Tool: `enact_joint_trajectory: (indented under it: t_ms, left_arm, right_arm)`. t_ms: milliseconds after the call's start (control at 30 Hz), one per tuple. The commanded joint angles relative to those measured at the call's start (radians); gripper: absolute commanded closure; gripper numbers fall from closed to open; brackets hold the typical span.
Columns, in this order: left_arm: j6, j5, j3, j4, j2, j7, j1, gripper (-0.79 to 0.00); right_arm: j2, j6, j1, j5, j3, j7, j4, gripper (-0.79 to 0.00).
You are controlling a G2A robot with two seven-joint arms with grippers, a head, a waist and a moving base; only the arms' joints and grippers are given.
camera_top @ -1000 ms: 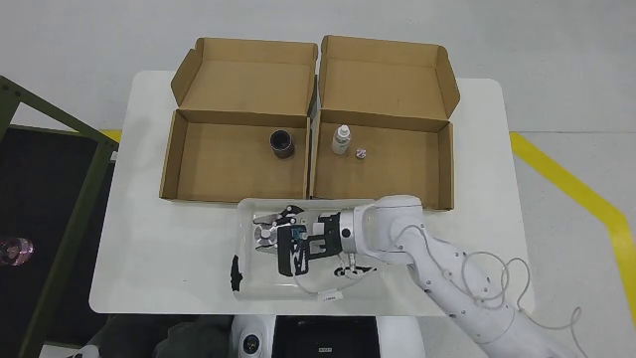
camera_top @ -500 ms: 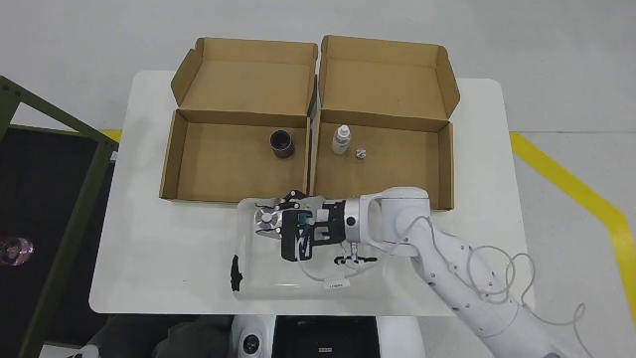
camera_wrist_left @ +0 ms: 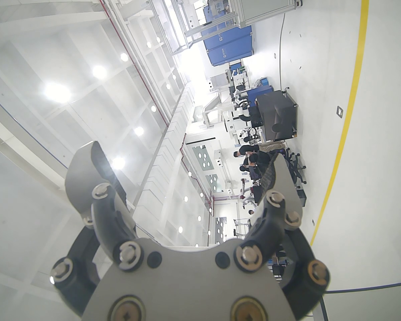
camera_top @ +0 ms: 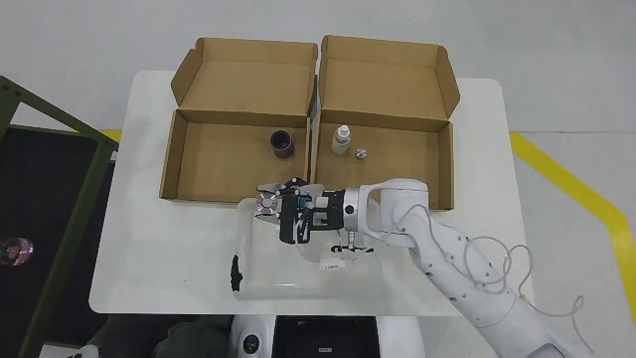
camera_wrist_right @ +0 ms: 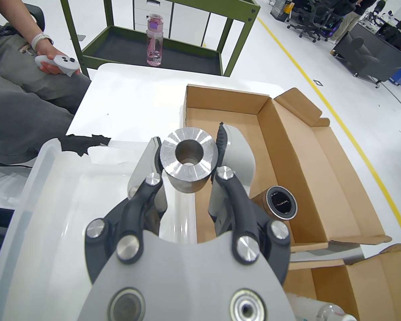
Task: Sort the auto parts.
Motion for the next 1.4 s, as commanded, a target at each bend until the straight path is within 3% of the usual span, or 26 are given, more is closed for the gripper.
enact_joint_trajectory:
  t_ms: [0,567,1367]
  left_arm:
    - [0.000,0.000,0.000,0.000,0.000,0.000,0.000,-0.785]
    - [0.000,0.000,0.000,0.000,0.000,0.000,0.000,-0.785]
    - [0.000,0.000,0.000,0.000,0.000,0.000,0.000,-0.785]
  right_arm:
    - [-0.003,0.006,0.009,0.003,-0.005,0.000,0.010,0.000]
    - [-0.037,0.049,0.123,0.027,-0.046,0.032,0.151,0.000]
    - [-0.129,0.059,0.302,0.078,-0.182,0.070,0.448,0.000]
